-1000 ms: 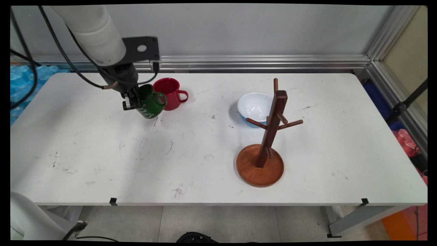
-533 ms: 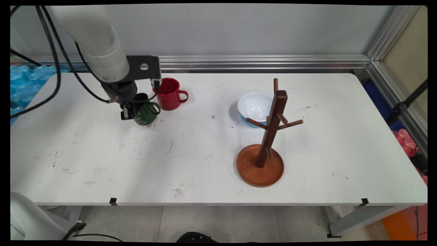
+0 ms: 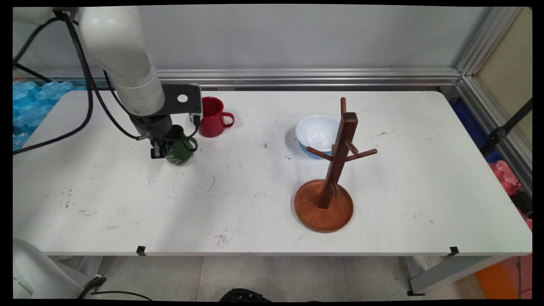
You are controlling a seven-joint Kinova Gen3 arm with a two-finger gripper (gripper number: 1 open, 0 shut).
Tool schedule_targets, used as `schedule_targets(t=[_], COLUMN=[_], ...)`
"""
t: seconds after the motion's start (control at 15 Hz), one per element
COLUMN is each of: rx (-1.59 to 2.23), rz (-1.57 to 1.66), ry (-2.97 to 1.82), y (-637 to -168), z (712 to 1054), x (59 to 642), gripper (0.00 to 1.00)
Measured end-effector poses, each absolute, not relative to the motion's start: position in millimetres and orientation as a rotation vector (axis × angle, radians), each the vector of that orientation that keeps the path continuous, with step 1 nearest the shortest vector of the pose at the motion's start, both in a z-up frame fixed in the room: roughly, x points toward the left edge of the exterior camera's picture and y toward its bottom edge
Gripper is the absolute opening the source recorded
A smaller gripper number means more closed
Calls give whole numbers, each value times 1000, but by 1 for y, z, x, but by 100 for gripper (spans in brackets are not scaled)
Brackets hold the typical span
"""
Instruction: Place the picked object on the table
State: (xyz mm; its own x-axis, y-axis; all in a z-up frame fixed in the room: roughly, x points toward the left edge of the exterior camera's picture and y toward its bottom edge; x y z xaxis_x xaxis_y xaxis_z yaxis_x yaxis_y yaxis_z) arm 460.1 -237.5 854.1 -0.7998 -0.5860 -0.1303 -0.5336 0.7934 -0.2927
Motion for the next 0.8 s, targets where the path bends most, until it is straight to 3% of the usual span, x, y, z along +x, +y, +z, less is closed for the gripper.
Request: schedule_targets(t=[0.27,0.33,0.8], rx=[-861,-857,-841], rz=[-347,-343,-324], ry=[2769,2771,2787], y=[-237,-237,-234], z=[844,842,830], x=[459,459,459], gripper=[0,100,100])
